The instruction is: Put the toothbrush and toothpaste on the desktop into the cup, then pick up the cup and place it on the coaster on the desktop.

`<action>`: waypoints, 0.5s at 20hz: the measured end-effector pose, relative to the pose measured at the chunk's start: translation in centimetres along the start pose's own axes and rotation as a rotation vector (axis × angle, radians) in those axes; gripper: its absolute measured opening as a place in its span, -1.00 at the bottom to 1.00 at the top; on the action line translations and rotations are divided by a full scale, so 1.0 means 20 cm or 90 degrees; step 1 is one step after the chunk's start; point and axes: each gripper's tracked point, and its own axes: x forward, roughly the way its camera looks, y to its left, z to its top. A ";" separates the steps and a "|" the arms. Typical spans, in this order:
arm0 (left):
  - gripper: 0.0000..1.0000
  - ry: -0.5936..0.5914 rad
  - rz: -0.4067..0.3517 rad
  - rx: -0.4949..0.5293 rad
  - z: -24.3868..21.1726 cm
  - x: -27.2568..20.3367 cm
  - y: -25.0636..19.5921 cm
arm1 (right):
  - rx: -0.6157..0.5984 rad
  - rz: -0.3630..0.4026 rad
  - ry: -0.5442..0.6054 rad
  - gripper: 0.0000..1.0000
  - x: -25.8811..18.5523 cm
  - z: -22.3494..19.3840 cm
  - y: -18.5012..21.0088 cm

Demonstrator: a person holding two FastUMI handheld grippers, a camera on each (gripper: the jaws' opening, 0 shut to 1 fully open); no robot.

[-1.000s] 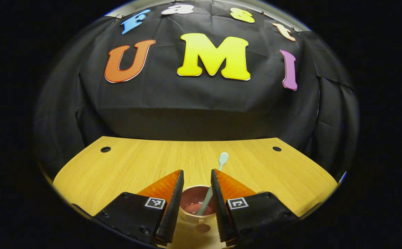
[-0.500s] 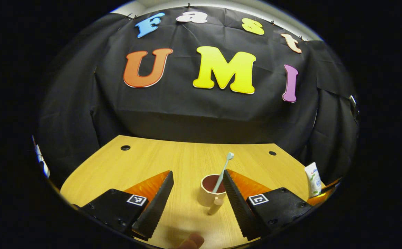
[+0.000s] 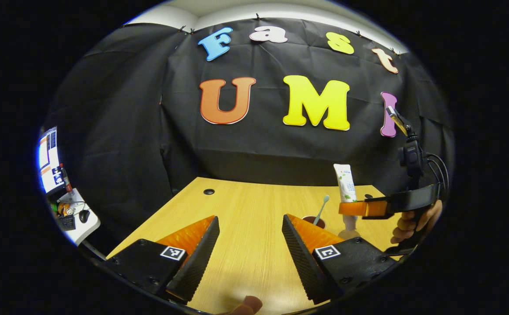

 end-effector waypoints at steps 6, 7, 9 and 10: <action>0.83 0.032 0.032 -0.009 -0.06 -0.16 0.12 | -0.048 -0.001 -0.037 -0.39 0.06 -0.02 -0.02; 0.83 0.039 0.034 -0.010 -0.08 -0.16 0.12 | -0.055 -0.007 -0.041 -0.39 0.08 -0.03 -0.02; 0.83 0.050 0.032 -0.008 -0.10 -0.15 0.11 | -0.059 -0.016 -0.041 -0.33 0.13 -0.08 -0.04; 0.83 0.053 0.027 -0.006 -0.10 -0.14 0.10 | -0.060 -0.010 -0.039 -0.30 0.13 -0.08 -0.02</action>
